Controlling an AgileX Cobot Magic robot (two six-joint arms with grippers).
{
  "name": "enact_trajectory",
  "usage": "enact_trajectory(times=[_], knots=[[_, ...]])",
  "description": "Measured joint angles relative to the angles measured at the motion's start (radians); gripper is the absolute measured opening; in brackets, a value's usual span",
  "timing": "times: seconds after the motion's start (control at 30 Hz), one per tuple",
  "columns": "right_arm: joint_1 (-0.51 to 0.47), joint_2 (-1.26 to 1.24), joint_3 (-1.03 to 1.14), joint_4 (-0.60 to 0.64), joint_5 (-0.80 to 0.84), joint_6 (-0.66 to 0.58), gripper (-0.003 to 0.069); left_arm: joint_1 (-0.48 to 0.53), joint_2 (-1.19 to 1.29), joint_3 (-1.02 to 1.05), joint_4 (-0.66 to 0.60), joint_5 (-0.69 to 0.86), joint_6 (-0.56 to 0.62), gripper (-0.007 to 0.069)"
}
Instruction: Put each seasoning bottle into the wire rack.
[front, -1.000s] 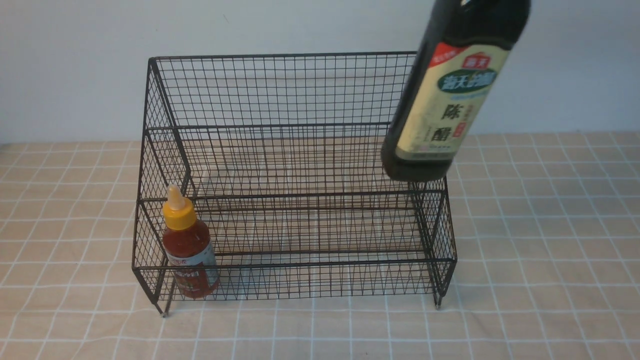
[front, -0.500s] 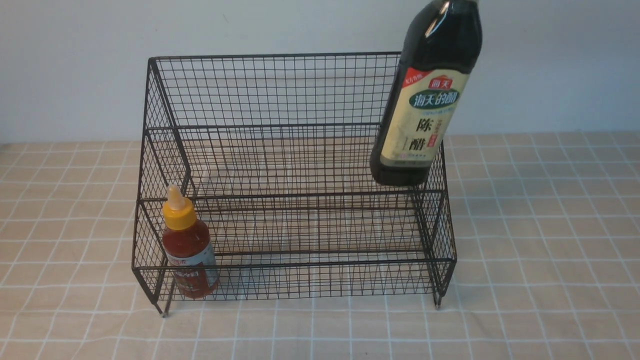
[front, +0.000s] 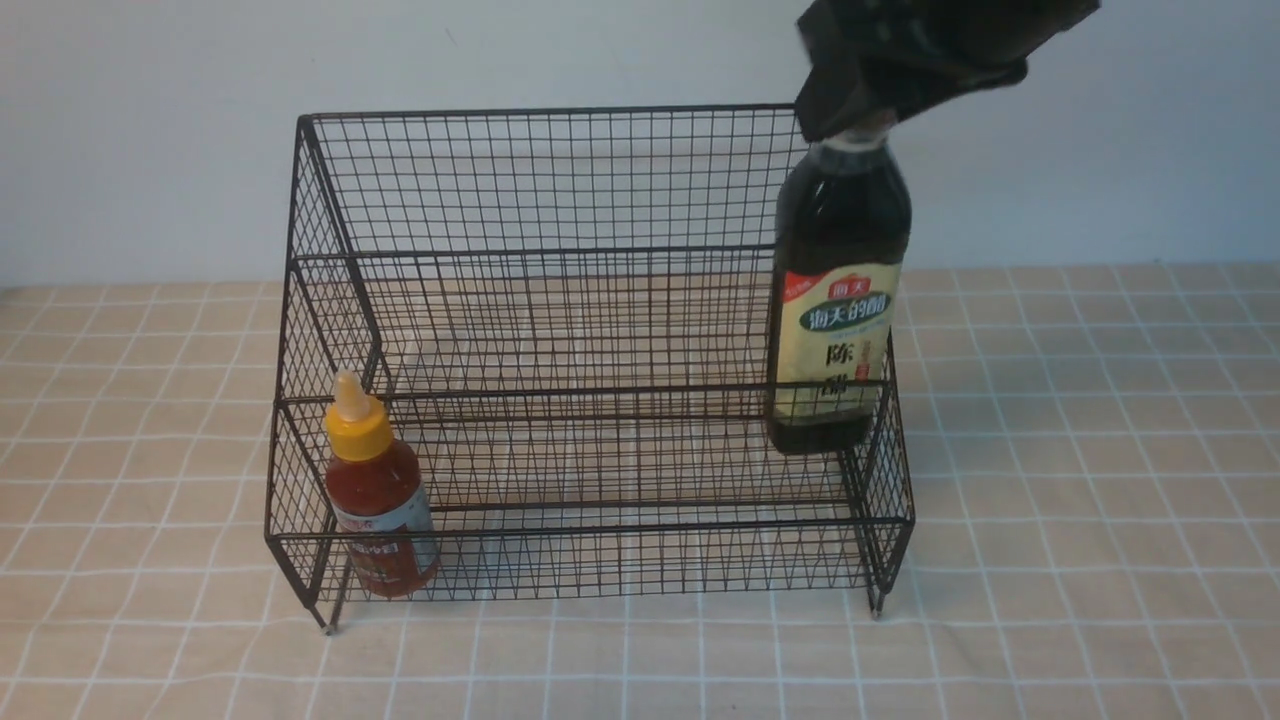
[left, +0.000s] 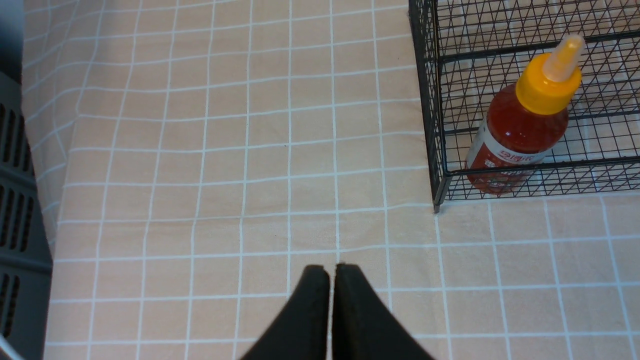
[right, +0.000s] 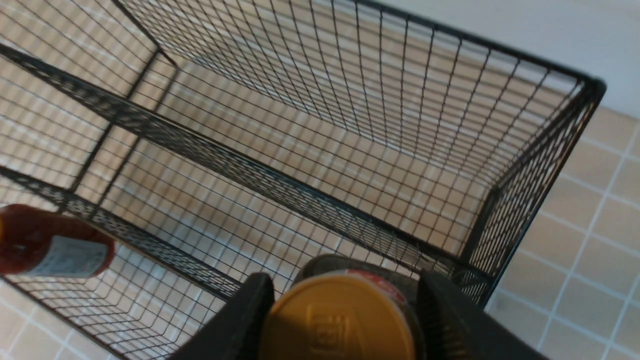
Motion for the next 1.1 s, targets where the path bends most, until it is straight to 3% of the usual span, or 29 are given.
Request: enact_trajectory(times=[0.43, 0.77, 1.1], knots=[[0.031, 0.072, -0.001, -0.045, -0.016, 0.081, 0.0339, 0.0, 0.0, 0.0, 0.002, 0.0, 0.0, -0.0007], [0.031, 0.039, -0.015, -0.047, -0.027, 0.081, 0.0475, 0.0, 0.0, 0.0, 0.003, 0.0, 0.0, -0.0007], [0.031, -0.162, -0.163, -0.09, -0.025, 0.081, 0.0482, 0.0, 0.0, 0.0, 0.004, 0.0, 0.0, -0.0007]])
